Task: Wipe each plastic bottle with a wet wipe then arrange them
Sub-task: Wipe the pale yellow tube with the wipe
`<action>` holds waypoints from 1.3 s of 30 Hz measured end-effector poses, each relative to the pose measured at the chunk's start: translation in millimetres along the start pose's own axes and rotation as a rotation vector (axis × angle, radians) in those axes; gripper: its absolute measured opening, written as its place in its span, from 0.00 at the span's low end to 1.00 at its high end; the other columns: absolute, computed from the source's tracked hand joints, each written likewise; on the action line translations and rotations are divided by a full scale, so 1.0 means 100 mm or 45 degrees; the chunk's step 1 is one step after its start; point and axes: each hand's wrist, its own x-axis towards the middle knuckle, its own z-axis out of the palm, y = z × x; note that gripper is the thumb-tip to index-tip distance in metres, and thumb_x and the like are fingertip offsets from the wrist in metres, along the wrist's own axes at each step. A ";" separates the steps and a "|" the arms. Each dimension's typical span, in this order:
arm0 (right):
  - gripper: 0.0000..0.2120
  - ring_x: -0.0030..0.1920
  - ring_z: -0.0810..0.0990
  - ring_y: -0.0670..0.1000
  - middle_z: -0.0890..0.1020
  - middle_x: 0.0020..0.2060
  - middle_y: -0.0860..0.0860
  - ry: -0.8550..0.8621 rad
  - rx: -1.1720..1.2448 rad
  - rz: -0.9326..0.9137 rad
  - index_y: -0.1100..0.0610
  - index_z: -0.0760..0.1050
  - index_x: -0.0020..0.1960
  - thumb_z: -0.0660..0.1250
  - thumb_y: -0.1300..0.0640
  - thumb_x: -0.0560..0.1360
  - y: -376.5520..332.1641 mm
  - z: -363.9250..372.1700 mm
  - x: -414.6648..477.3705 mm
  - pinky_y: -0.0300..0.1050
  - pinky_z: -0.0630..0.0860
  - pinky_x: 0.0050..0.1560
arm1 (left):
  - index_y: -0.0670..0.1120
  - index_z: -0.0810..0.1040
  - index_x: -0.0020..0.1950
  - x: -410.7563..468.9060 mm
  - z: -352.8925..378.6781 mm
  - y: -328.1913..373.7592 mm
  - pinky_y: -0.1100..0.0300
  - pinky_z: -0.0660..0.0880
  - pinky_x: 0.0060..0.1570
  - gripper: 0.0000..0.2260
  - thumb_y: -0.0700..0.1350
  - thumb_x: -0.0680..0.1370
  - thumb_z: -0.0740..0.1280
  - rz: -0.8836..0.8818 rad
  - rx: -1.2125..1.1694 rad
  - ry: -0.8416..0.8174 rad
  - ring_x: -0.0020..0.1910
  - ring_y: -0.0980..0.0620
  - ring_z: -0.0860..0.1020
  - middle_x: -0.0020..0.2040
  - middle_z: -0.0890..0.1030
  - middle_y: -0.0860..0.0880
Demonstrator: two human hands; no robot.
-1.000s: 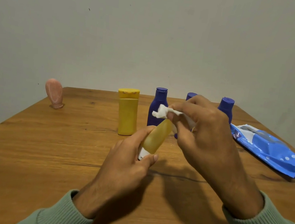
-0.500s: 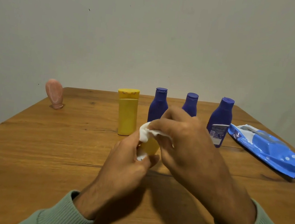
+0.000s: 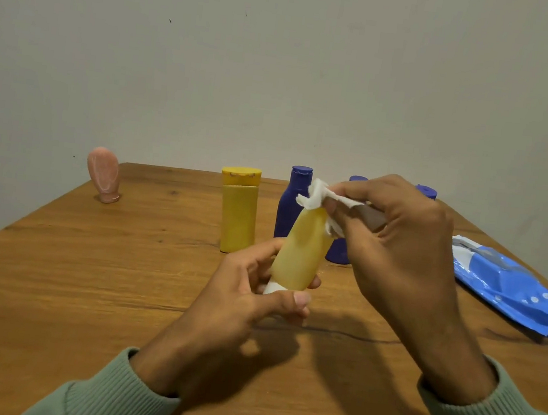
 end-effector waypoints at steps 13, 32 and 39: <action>0.07 0.41 0.81 0.39 0.82 0.40 0.41 -0.151 0.418 0.378 0.47 0.81 0.46 0.73 0.55 0.69 -0.02 -0.04 0.03 0.31 0.78 0.39 | 0.39 0.77 0.61 -0.01 0.00 0.08 0.56 0.80 0.39 0.20 0.36 0.70 0.71 -0.071 -0.390 -0.027 0.39 0.46 0.80 0.51 0.83 0.39; 0.06 0.40 0.82 0.40 0.83 0.40 0.42 -0.150 0.412 0.356 0.48 0.81 0.46 0.73 0.56 0.70 0.02 -0.06 0.06 0.32 0.78 0.38 | 0.37 0.73 0.64 -0.01 -0.01 0.15 0.57 0.81 0.39 0.22 0.37 0.70 0.70 -0.146 -0.617 -0.107 0.36 0.47 0.83 0.56 0.82 0.36; 0.06 0.40 0.81 0.39 0.83 0.38 0.43 -0.397 0.476 0.384 0.50 0.82 0.44 0.74 0.57 0.68 -0.02 -0.06 0.03 0.30 0.76 0.35 | 0.38 0.77 0.64 0.01 -0.04 0.16 0.55 0.83 0.43 0.21 0.36 0.70 0.69 -0.174 -0.838 -0.073 0.44 0.41 0.84 0.56 0.81 0.34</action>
